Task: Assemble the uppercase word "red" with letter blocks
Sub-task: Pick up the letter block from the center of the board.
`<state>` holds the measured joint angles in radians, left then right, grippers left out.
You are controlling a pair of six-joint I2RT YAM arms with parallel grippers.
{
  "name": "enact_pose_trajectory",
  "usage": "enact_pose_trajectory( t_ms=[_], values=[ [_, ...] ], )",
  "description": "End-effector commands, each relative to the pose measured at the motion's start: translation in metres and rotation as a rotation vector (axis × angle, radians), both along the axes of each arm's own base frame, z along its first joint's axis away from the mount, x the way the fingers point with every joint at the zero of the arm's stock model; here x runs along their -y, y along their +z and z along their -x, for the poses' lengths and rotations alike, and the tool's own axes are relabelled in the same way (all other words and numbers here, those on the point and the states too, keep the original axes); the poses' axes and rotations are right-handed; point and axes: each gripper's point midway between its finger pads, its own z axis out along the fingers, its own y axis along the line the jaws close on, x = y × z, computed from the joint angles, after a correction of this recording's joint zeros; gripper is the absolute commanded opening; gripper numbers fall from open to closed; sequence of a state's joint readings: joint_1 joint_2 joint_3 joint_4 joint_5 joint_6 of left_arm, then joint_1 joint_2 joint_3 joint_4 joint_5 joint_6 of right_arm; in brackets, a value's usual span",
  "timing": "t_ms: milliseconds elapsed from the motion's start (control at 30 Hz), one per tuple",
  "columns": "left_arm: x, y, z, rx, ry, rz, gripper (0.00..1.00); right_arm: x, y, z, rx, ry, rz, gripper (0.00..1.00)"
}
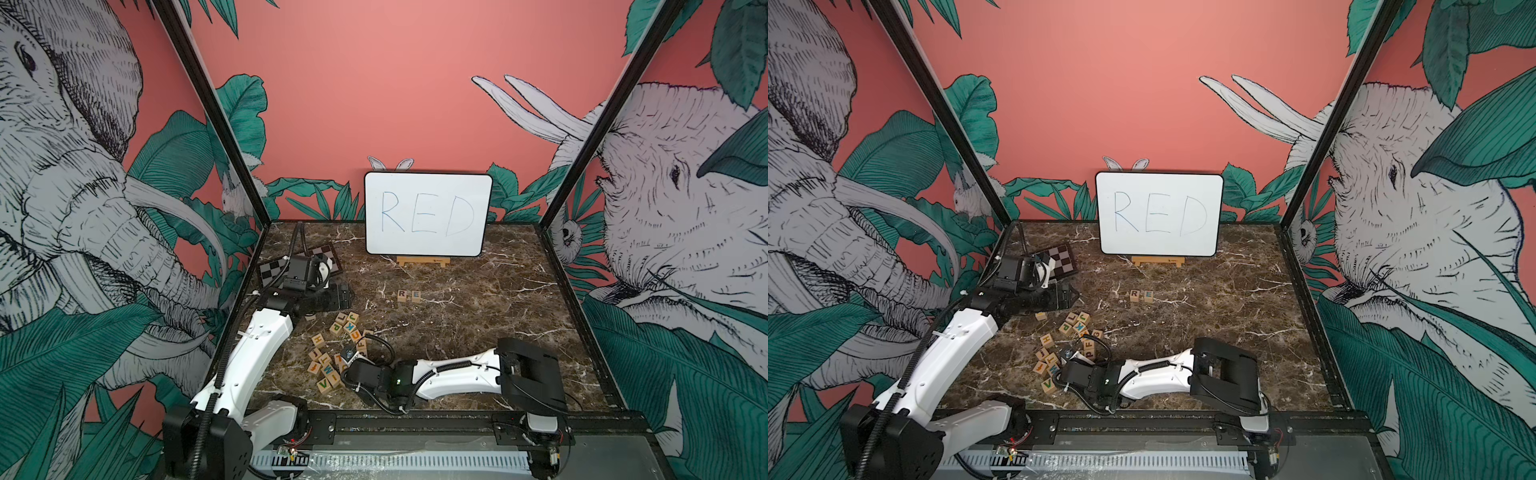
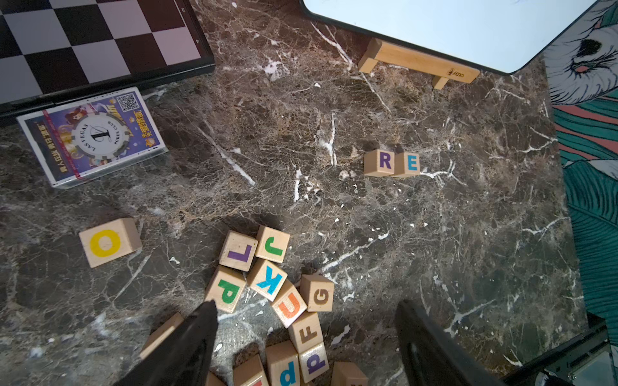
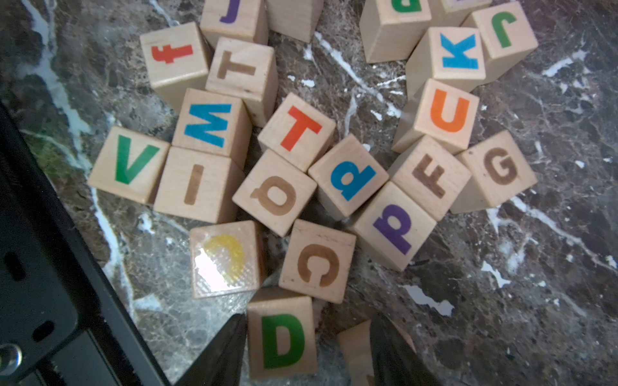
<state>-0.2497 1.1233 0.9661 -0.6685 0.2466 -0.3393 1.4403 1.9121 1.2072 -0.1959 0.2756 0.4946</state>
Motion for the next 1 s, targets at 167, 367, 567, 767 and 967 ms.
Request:
enact_pose_trajectory(
  t_ms=[167,367,567,767,967],
  values=[
    [-0.0037,0.0066,0.0032,0.022,-0.001,-0.007,0.85,-0.0028,-0.0097,0.008,-0.028,0.005,0.023,0.56],
    [-0.0049,0.0071,0.0032,0.026,0.003,-0.01,0.85,-0.0035,-0.0055,0.0103,0.0,0.018,0.039,0.57],
    [-0.0054,0.0082,0.0031,0.032,0.004,-0.012,0.85,-0.0018,-0.0065,0.0119,0.01,0.014,0.052,0.55],
    [-0.006,0.0078,0.0024,0.032,0.007,-0.015,0.85,-0.003,-0.0091,0.0111,0.012,0.012,0.052,0.52],
    [-0.0063,0.0073,0.0024,0.031,0.008,-0.018,0.85,-0.0071,-0.0107,0.0097,0.013,0.012,0.045,0.53]
  ],
)
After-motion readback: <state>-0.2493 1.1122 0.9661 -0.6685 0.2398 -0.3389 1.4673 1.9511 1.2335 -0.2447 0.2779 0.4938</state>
